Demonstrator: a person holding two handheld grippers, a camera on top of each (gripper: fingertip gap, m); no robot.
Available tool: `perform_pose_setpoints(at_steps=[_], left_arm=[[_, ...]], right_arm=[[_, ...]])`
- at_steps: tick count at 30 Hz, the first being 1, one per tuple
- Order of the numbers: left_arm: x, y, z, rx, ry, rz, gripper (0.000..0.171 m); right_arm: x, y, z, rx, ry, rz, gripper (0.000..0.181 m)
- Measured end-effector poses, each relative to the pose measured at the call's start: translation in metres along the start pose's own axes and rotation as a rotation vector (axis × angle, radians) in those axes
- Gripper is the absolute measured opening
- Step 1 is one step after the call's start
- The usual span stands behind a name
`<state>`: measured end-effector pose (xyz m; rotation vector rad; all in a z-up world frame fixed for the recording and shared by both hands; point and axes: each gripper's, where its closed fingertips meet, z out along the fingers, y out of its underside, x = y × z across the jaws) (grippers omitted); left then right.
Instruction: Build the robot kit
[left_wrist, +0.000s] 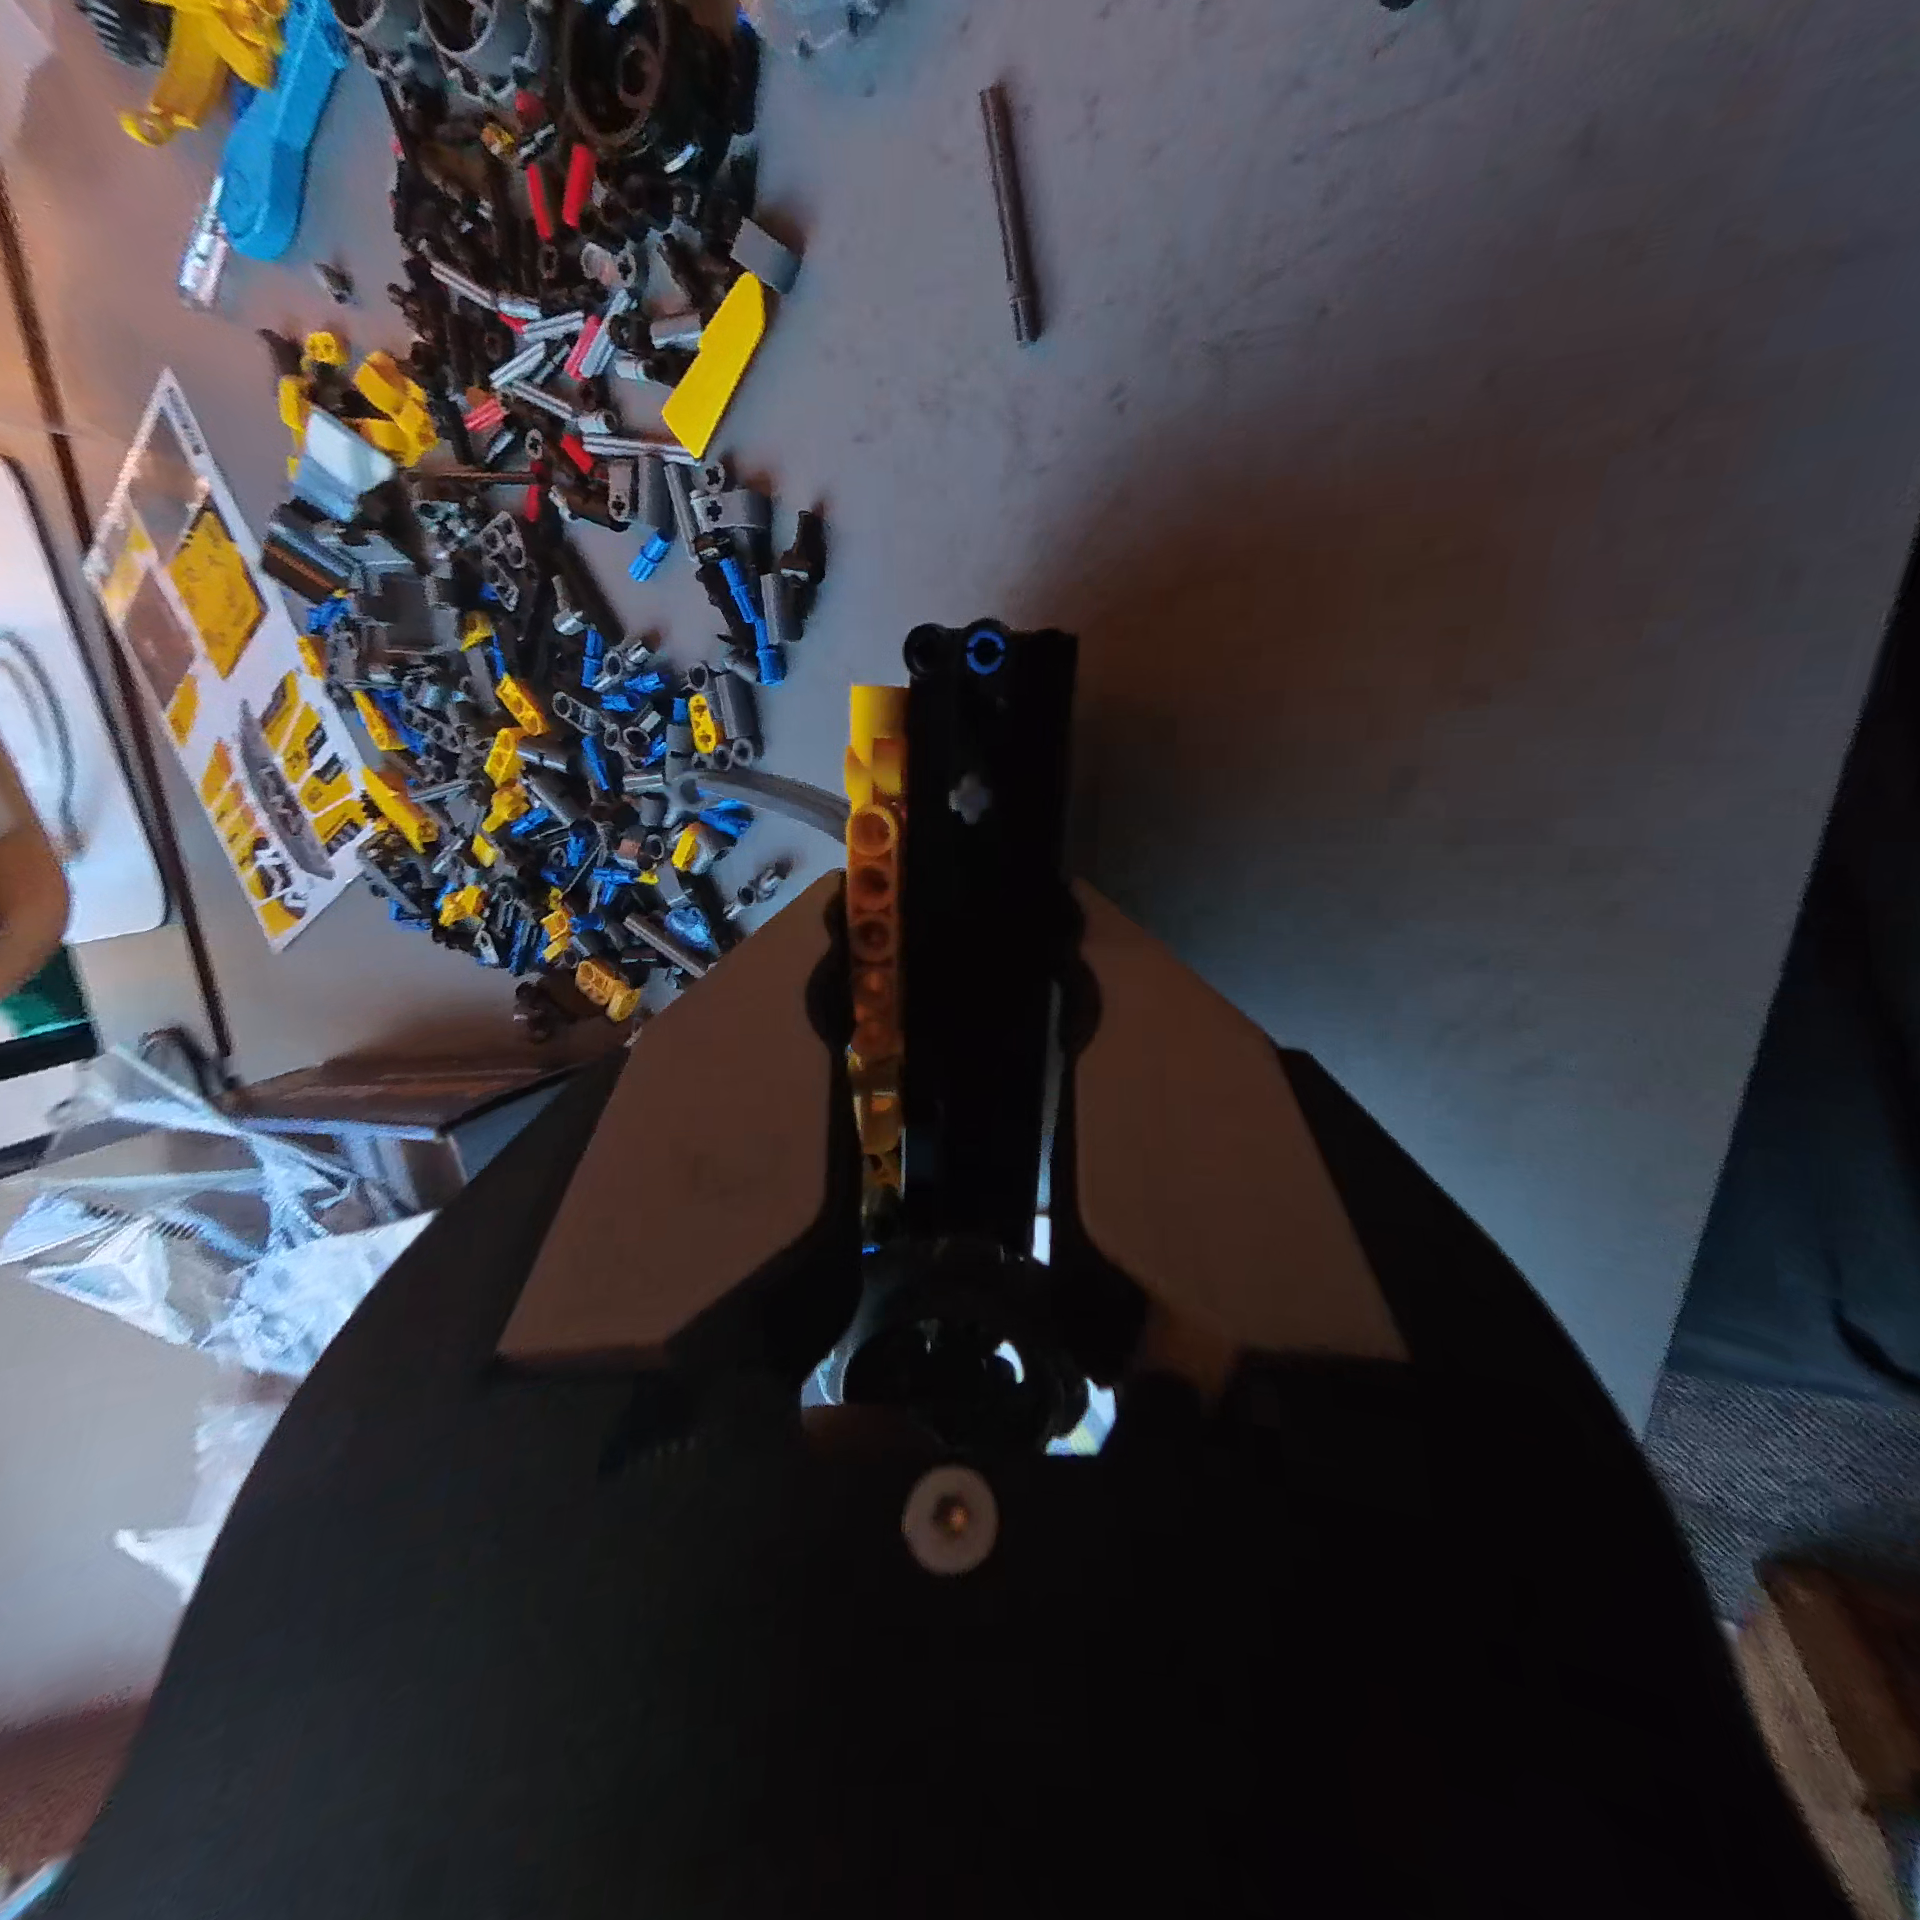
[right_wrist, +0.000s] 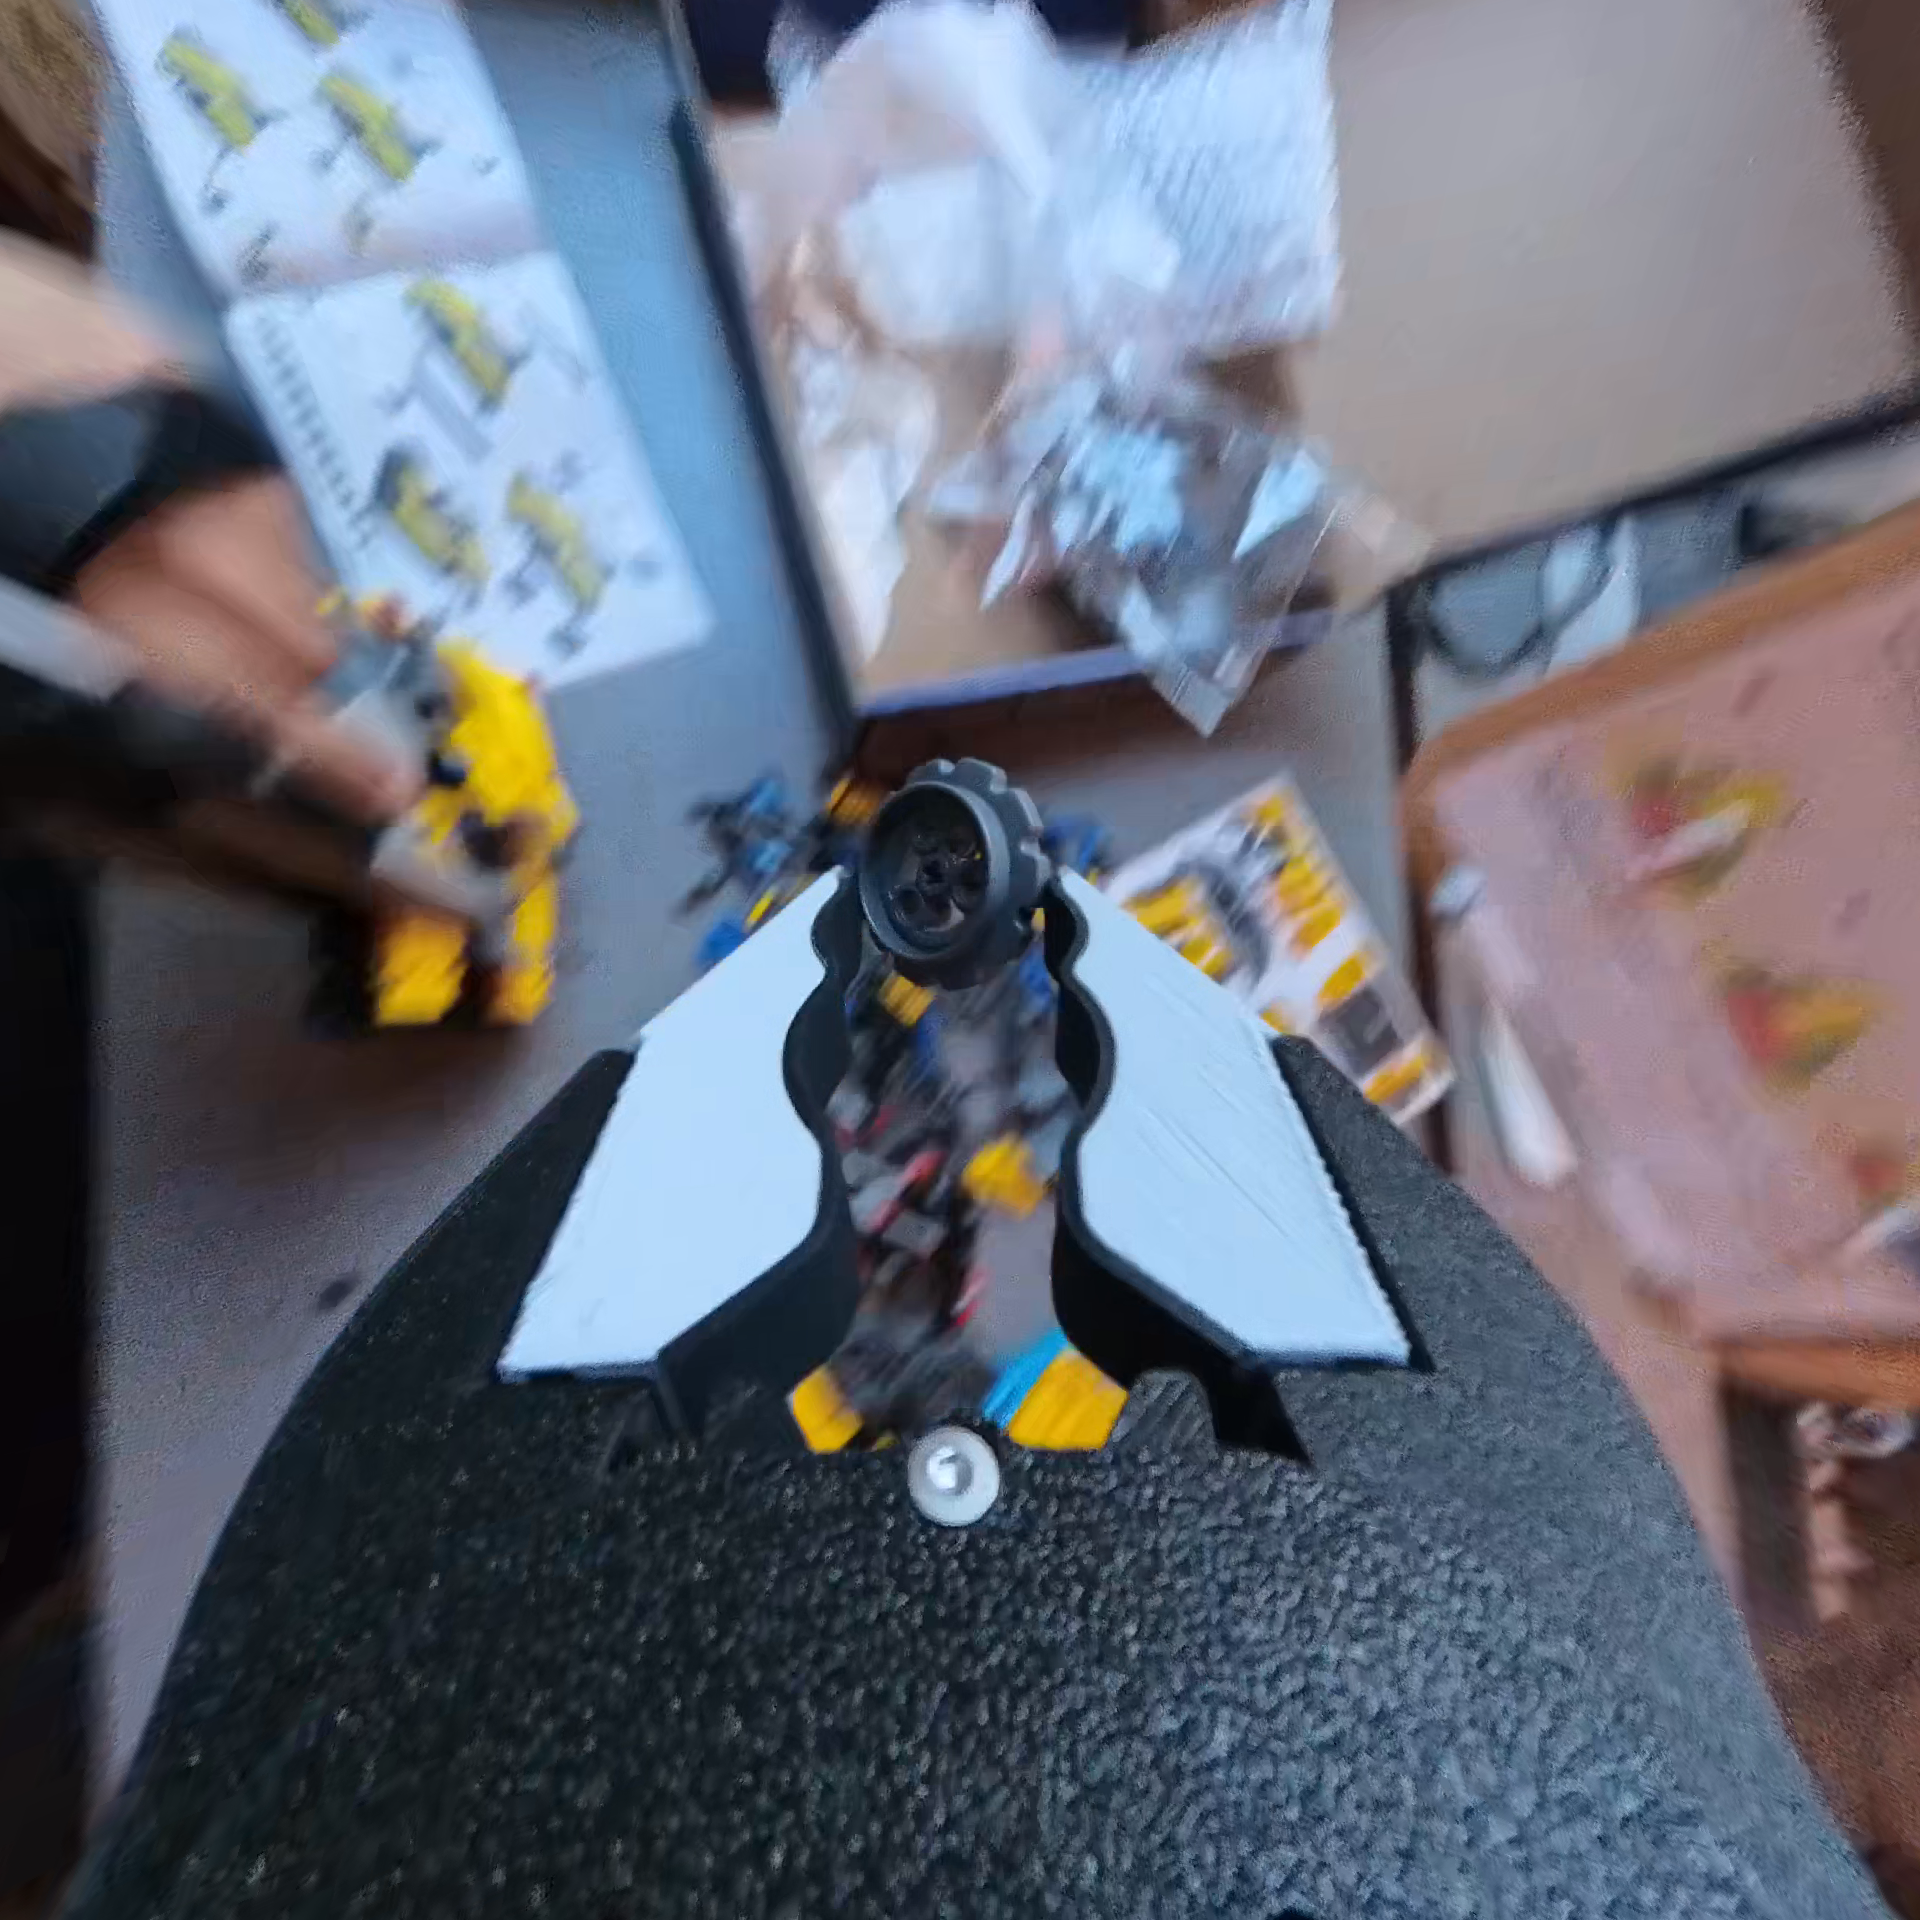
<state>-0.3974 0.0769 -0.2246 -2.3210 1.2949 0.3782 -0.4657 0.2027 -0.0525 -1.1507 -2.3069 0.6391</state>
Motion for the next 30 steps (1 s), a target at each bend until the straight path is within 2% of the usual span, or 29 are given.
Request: perform_pose_setpoints(at_steps=[3,5,7,10,13,17,19,25,27,30], left_arm=[[0.0,-0.001,0.001,0.005,0.105,-0.02,0.034],[0.0,-0.001,0.001,-0.016,0.162,-0.025,0.034],[0.003,-0.004,0.001,-0.03,0.229,-0.022,0.034],[0.012,-0.011,0.003,-0.039,0.363,-0.05,0.034],[0.01,-0.013,0.008,-0.055,0.39,-0.079,0.034],[0.005,-0.005,0.005,-0.092,0.339,-0.054,0.034],[0.004,-0.006,0.0,-0.069,0.333,-0.072,0.036],[-0.009,0.0,-0.01,-0.005,0.291,-0.137,0.049],[-0.013,0.005,-0.015,0.024,0.265,-0.168,0.051],[-0.018,0.018,-0.029,0.076,0.211,-0.218,0.058]], right_arm=[[-0.073,0.108,-0.045,-0.024,-0.037,0.226,0.034],[-0.123,0.174,-0.055,-0.016,-0.07,0.377,0.034],[-0.159,0.227,-0.054,-0.016,-0.056,0.492,0.034],[-0.188,0.273,-0.038,0.019,-0.044,0.622,0.034],[-0.189,0.311,-0.019,-0.04,0.039,0.632,0.034],[-0.185,0.313,-0.014,0.003,0.078,0.601,0.035],[-0.181,0.315,-0.014,-0.006,0.123,0.563,0.045],[-0.174,0.309,-0.027,0.026,0.181,0.539,0.051],[-0.167,0.298,-0.04,0.066,0.251,0.529,0.051],[-0.169,0.264,-0.054,0.161,0.287,0.494,0.052]])
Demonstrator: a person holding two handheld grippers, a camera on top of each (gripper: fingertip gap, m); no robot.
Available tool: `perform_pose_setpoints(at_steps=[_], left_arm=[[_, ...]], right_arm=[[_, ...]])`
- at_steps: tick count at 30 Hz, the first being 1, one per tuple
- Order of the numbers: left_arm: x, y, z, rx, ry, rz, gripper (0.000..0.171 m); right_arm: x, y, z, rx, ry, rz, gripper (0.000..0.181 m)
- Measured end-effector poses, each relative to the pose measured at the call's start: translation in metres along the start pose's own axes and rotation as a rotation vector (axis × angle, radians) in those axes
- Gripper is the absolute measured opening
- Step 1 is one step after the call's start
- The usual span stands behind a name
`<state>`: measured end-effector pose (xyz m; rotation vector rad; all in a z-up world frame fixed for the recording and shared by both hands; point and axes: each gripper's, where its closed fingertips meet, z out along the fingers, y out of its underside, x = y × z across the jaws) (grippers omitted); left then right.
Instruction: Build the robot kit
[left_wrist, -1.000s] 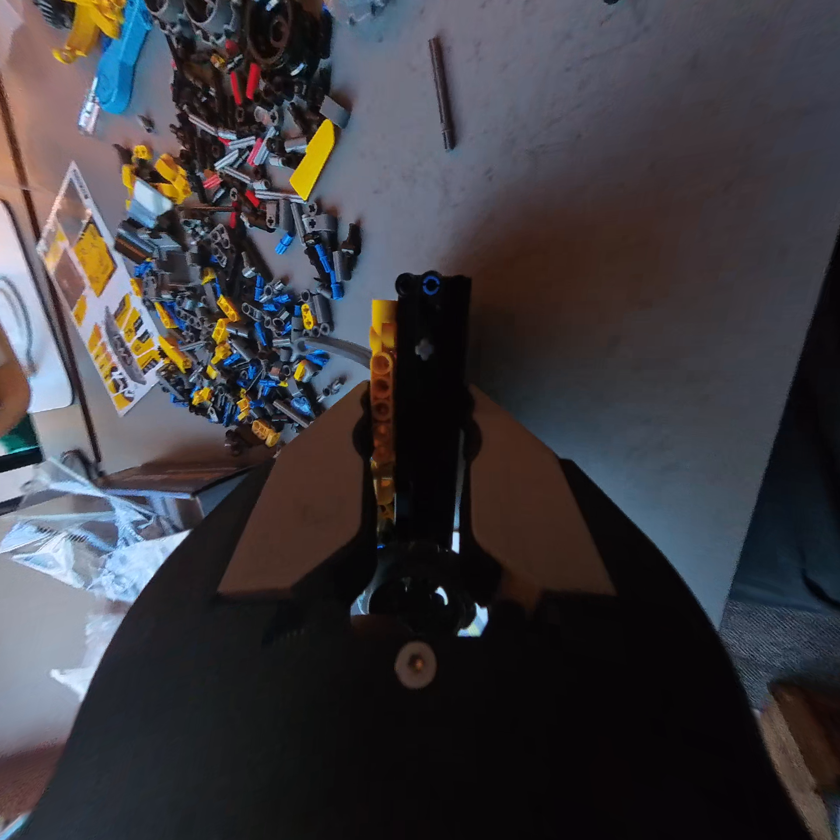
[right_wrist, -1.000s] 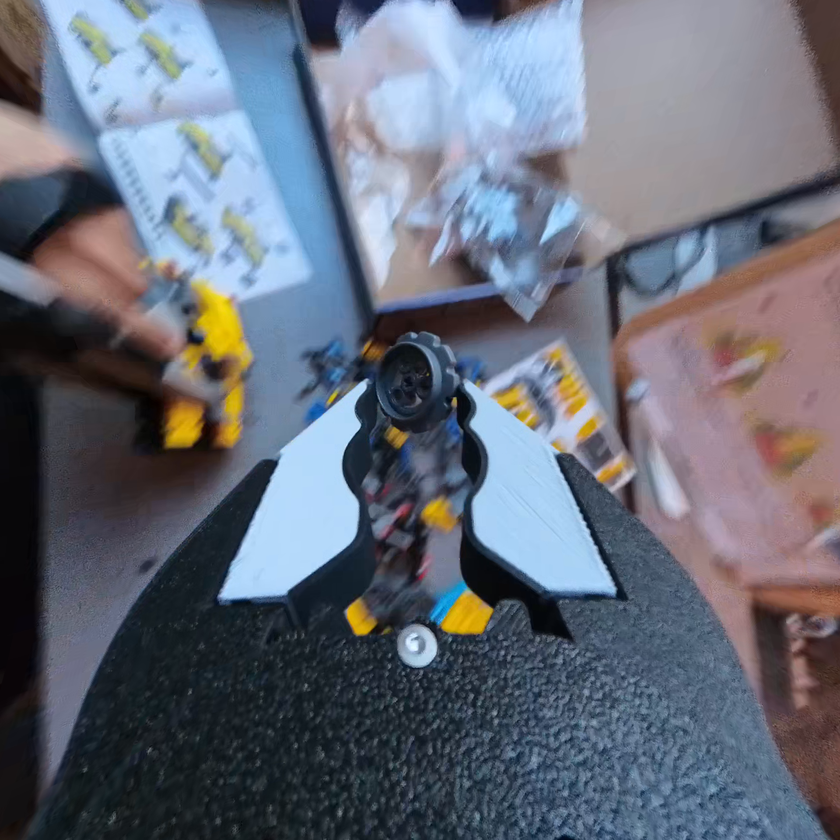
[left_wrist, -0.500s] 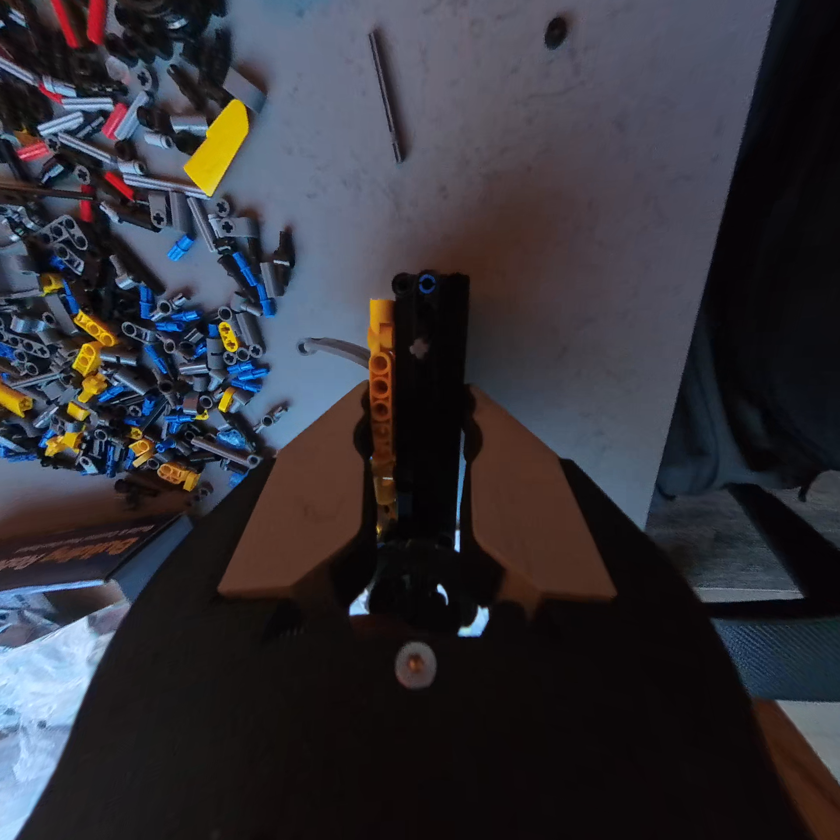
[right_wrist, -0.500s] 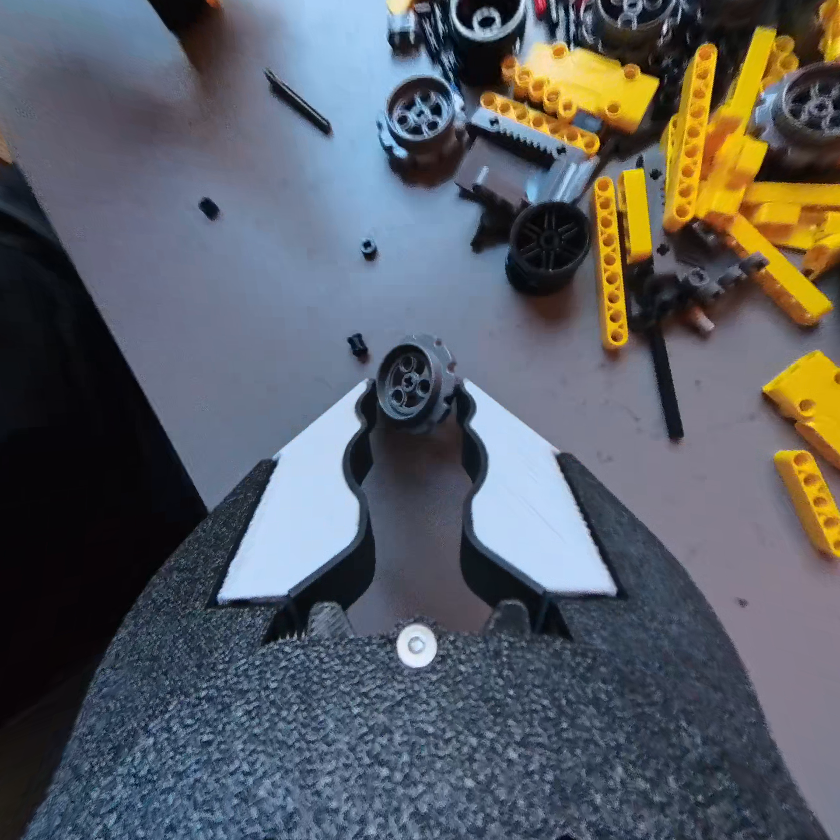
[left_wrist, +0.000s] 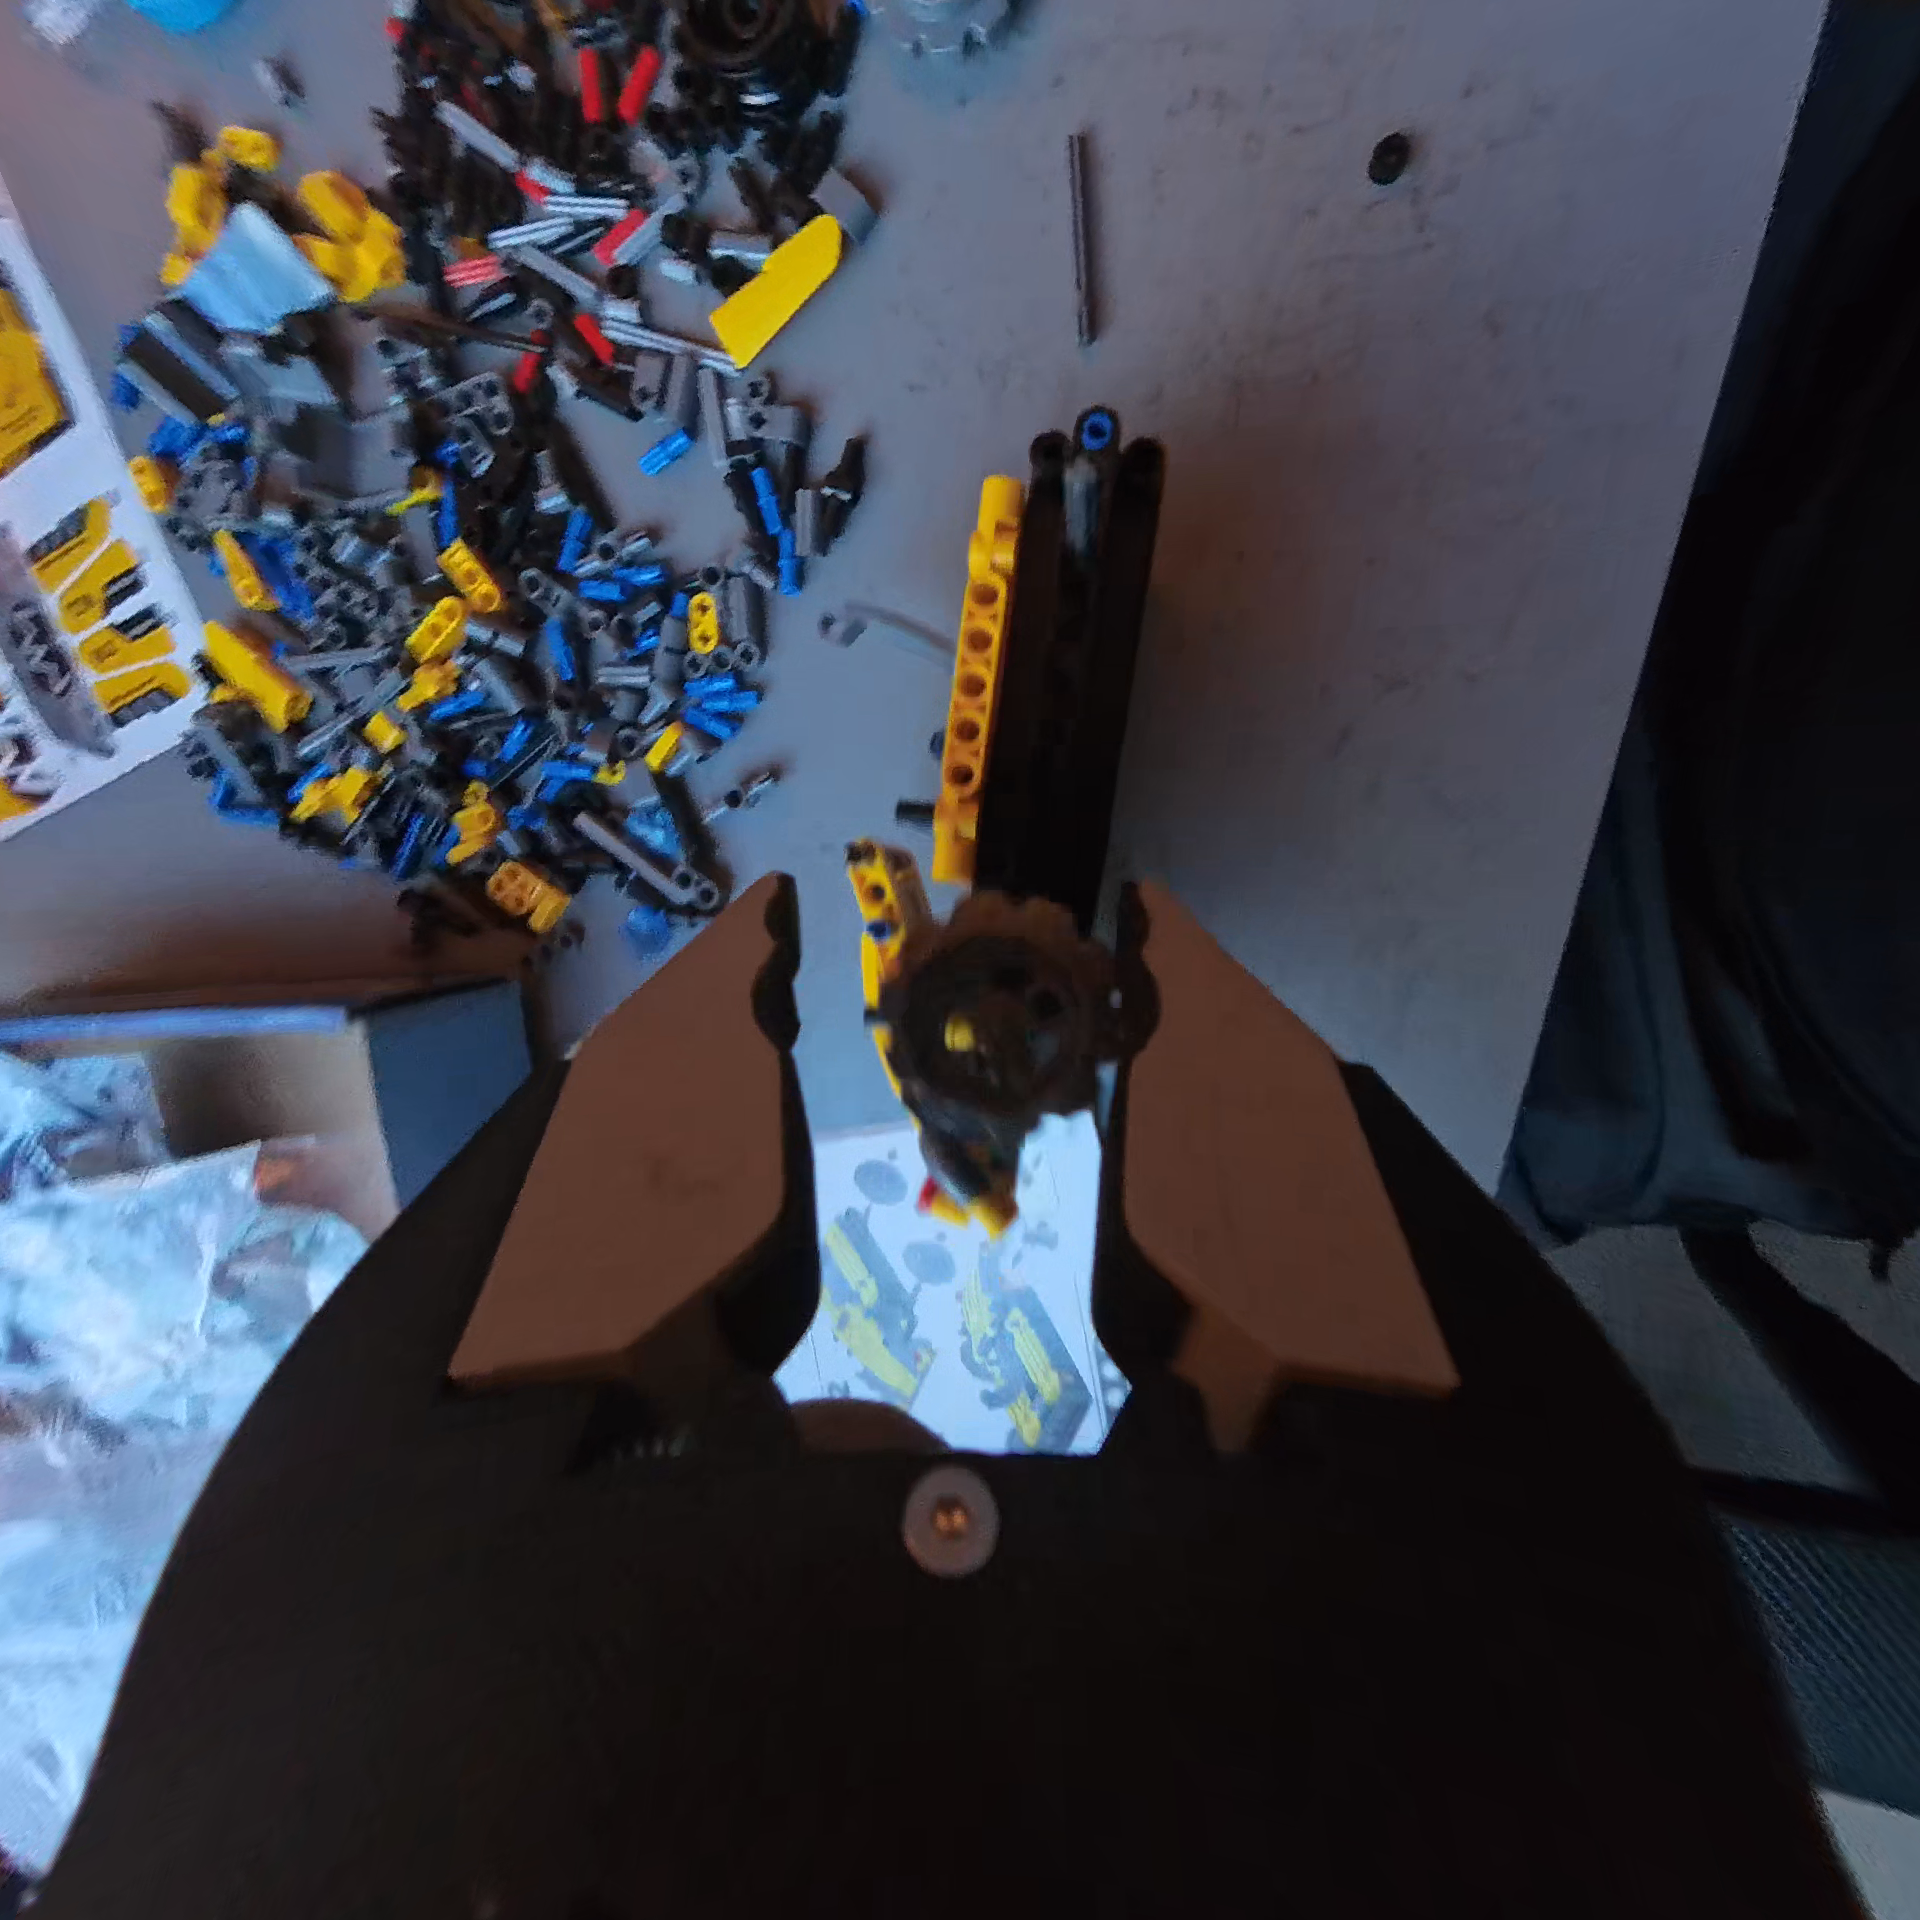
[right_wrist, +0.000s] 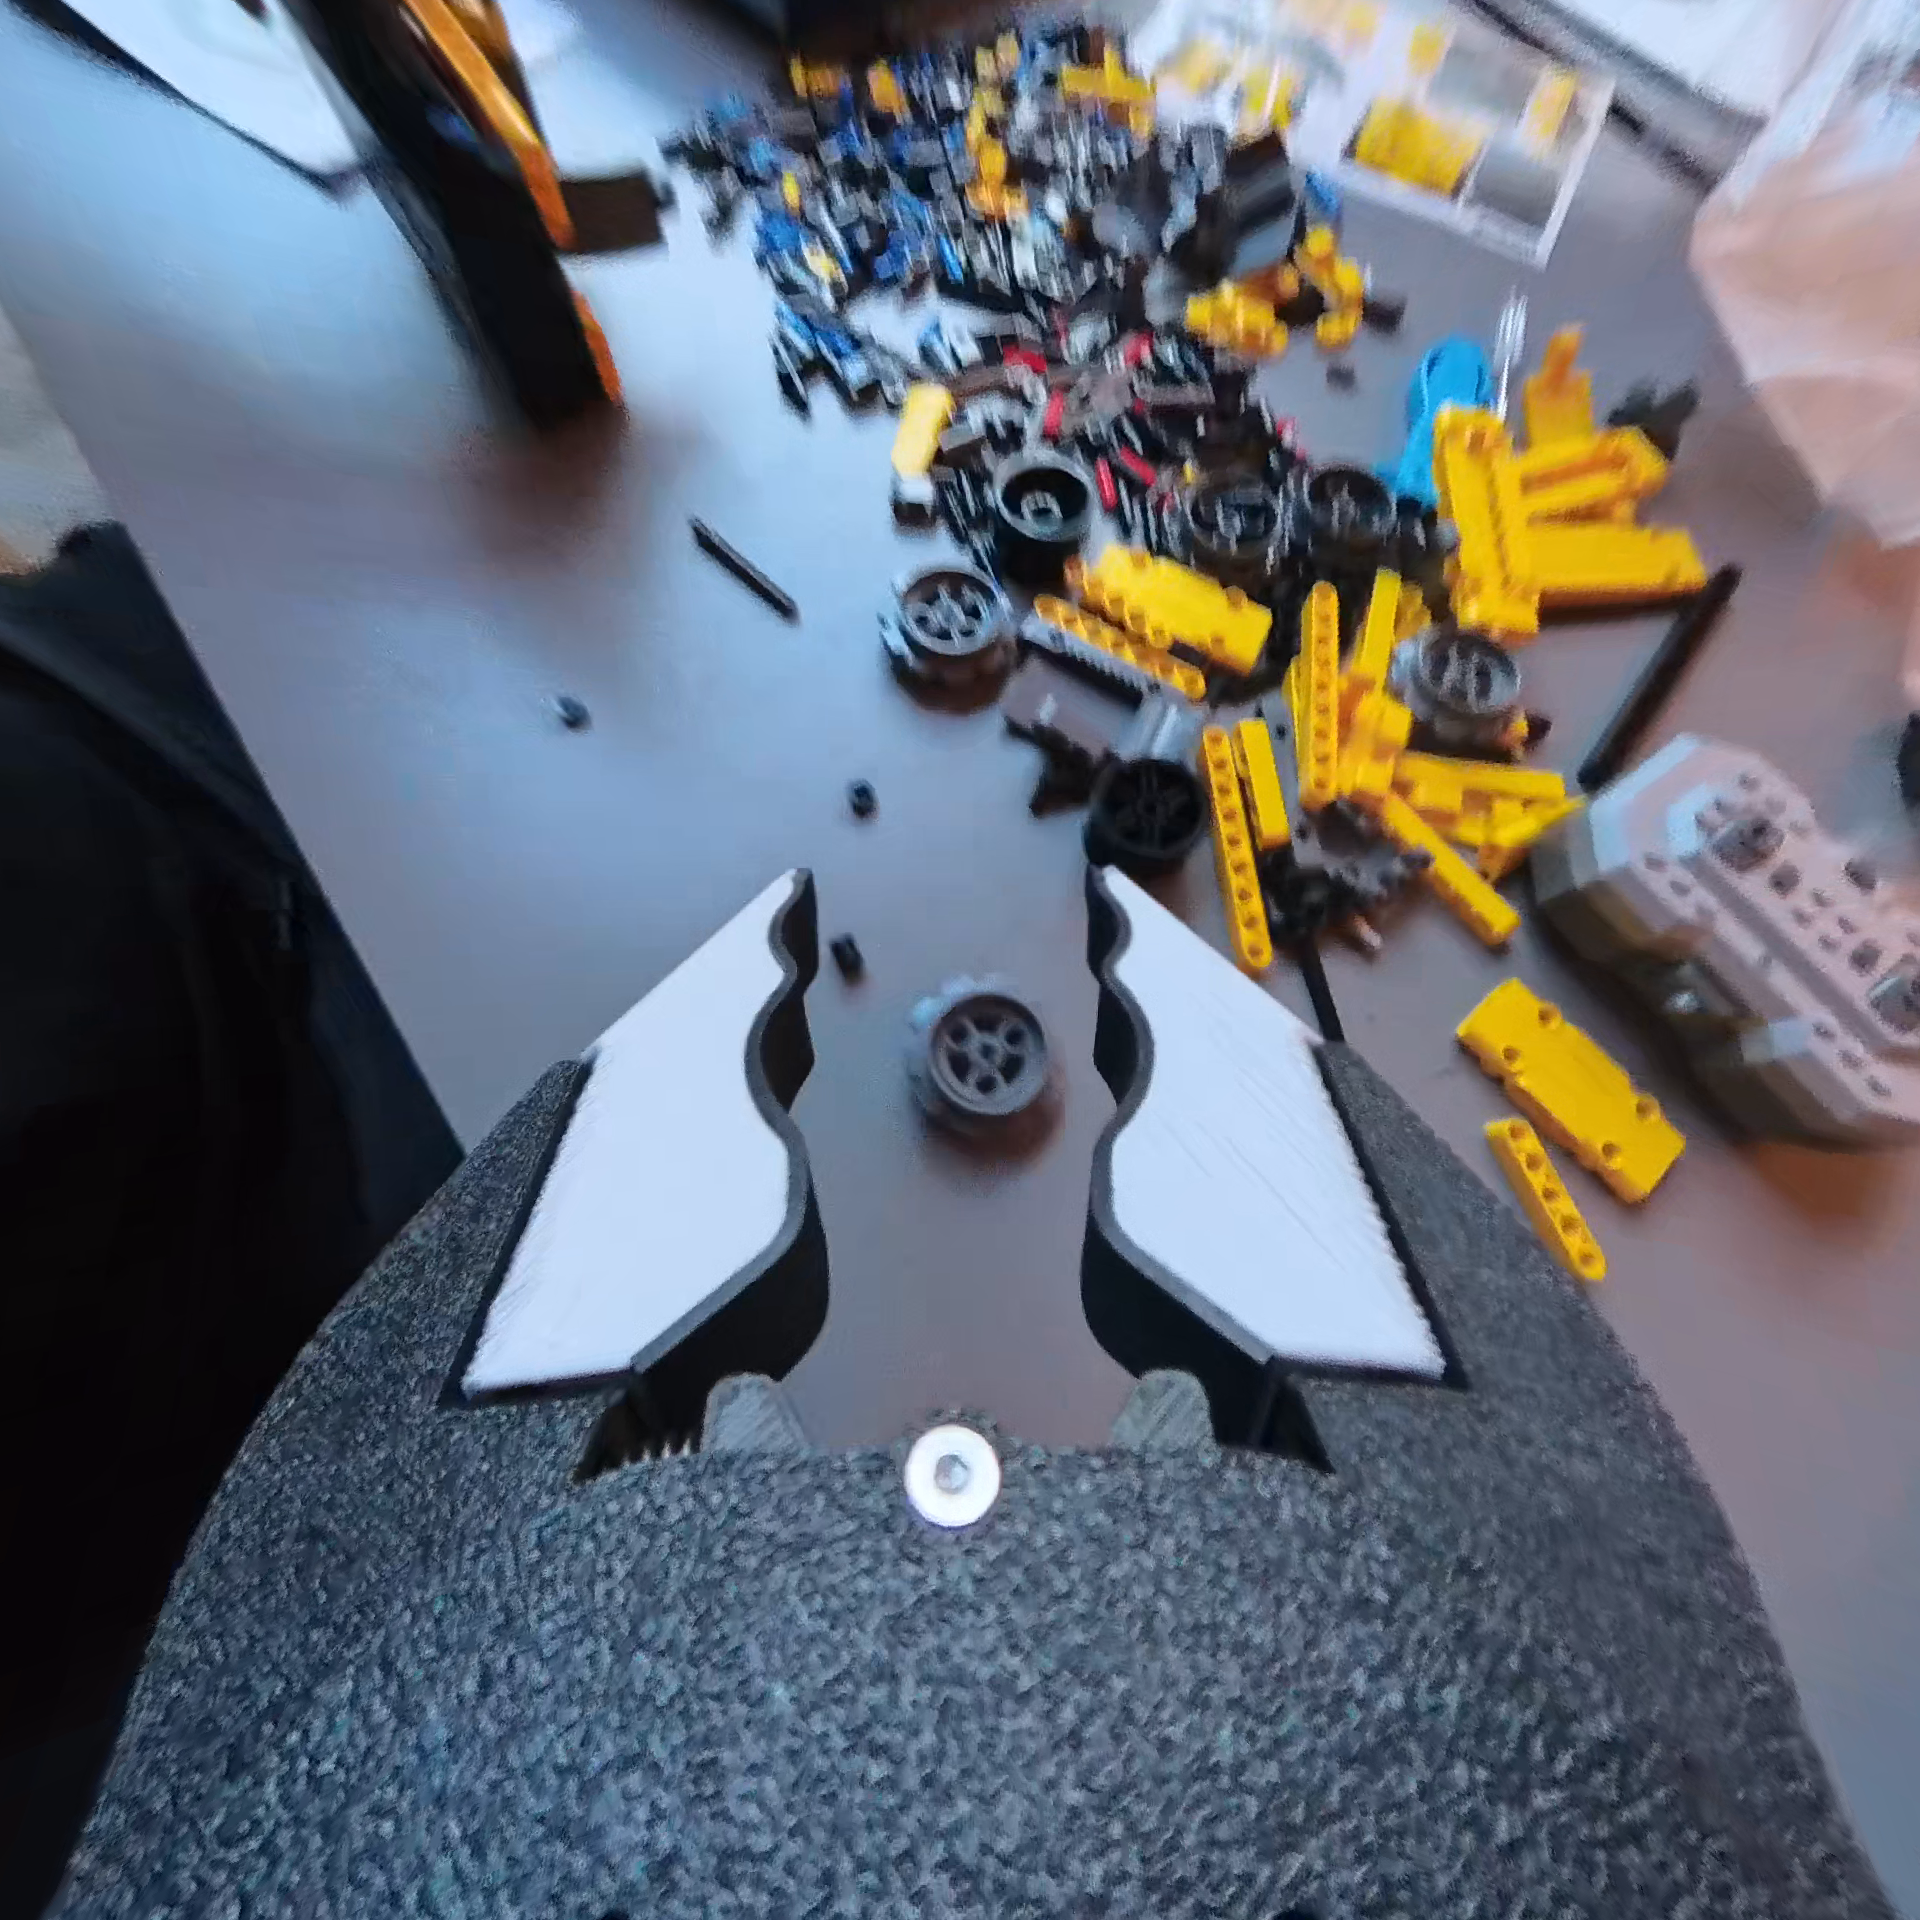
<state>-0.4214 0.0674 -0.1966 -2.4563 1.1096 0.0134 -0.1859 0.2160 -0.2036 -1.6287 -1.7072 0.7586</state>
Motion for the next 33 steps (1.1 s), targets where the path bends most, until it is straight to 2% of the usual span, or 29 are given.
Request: perform_pose_setpoints(at_steps=[3,6,8,10,11,12,13,14,15,16,17,18,22,24,27,30,33], left_arm=[[-0.005,0.008,-0.026,0.118,-0.063,-0.067,0.059],[-0.006,0.019,-0.043,0.213,-0.097,-0.137,0.062],[-0.008,0.026,-0.049,0.257,-0.129,-0.173,0.062],[-0.002,0.023,-0.046,0.341,-0.107,-0.213,0.061],[0.002,0.019,-0.042,0.38,-0.087,-0.225,0.057],[0.005,0.016,-0.036,0.404,-0.086,-0.229,0.049],[0.007,0.019,-0.025,0.378,-0.11,-0.211,0.035],[0.008,0.023,-0.014,0.349,-0.139,-0.198,0.032],[0.012,0.023,-0.005,0.349,-0.135,-0.203,0.031],[0.018,0.021,0.003,0.36,-0.109,-0.225,0.032],[0.021,0.021,0.007,0.371,-0.102,-0.249,0.03],[0.023,0.022,0.007,0.384,-0.108,-0.265,0.031],[0.03,0.028,-0.009,0.379,-0.16,-0.304,0.052],[0.042,0.016,-0.013,0.408,-0.131,-0.335,0.067],[0.05,0.0,0.001,0.366,-0.124,-0.322,0.092],[0.052,-0.008,0.018,0.318,-0.073,-0.309,0.09],[0.048,-0.004,0.021,0.305,-0.023,-0.357,0.084]], right_arm=[[-0.022,-0.018,0.008,0.036,-0.034,-0.026,0.053],[-0.028,-0.019,0.022,0.025,-0.013,-0.063,0.053],[-0.027,-0.018,0.028,0.032,-0.005,-0.042,0.053],[-0.032,-0.027,0.027,0.079,-0.016,0.001,0.053],[-0.047,-0.04,0.026,0.133,-0.051,0.0,0.058],[-0.075,-0.059,0.026,0.217,-0.128,-0.027,0.053],[-0.108,-0.074,0.032,0.269,-0.204,-0.071,0.036],[-0.132,-0.076,0.048,0.243,-0.225,-0.132,0.022],[-0.142,-0.073,0.07,0.182,-0.177,-0.198,0.026],[-0.145,-0.067,0.09,0.126,-0.12,-0.252,0.051],[-0.147,-0.058,0.104,0.068,-0.102,-0.283,0.066],[-0.148,-0.052,0.109,0.034,-0.111,-0.295,0.059],[-0.136,-0.057,0.085,0.096,-0.164,-0.206,0.051],[-0.137,-0.059,0.078,0.115,-0.19,-0.145,0.047],[-0.146,-0.057,0.083,0.126,-0.198,-0.119,0.042],[-0.155,-0.049,0.095,0.101,-0.191,-0.132,0.041],[-0.154,-0.043,0.099,0.078,-0.145,-0.214,0.039]])
